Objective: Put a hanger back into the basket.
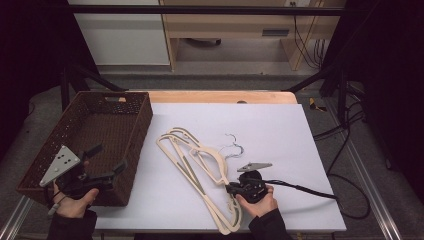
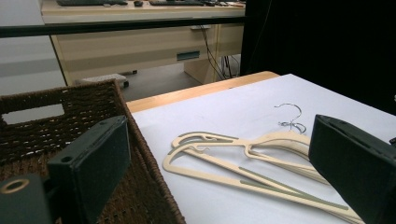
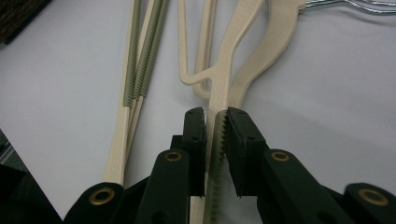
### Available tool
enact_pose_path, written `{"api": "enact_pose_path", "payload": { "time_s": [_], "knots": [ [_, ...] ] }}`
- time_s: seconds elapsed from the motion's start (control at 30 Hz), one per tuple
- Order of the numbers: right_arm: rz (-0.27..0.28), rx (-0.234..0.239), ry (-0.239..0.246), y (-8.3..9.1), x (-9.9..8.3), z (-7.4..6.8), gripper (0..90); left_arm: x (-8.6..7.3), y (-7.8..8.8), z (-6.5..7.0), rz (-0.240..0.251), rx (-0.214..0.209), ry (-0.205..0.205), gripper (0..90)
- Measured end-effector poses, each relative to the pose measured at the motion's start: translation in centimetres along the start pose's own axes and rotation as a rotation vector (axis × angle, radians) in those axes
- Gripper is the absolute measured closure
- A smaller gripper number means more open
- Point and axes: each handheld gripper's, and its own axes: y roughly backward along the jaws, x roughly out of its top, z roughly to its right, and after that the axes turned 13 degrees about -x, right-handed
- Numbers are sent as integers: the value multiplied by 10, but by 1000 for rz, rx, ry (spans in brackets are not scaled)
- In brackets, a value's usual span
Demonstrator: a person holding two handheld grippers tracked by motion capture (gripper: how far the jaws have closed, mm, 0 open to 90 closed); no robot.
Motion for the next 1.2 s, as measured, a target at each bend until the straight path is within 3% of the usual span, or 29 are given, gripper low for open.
{"api": "enact_pose_path", "payload": {
  "time_s": [0.23,0.57,0.73,0.77,0.8,0.87,1.07,1.2],
  "knots": [
    [19,9,2,3,1,1,791,1,-15,14,-28,-32,5,57],
    [37,20,6,7,2,3,802,2,-61,37,-123,-99,15,71],
    [39,30,-3,10,3,2,806,0,-97,44,-208,-149,-15,81],
    [39,30,-3,10,3,2,806,0,-97,44,-208,-149,-15,86],
    [41,26,-7,10,3,2,807,1,-113,43,-252,-175,-22,88],
    [43,26,-5,11,3,2,807,2,-129,43,-284,-200,-35,90],
    [47,27,-2,12,4,3,810,-1,-163,40,-336,-220,-82,93],
    [49,27,0,12,4,3,810,-8,-186,34,-401,-203,-128,108]
  ]
}}
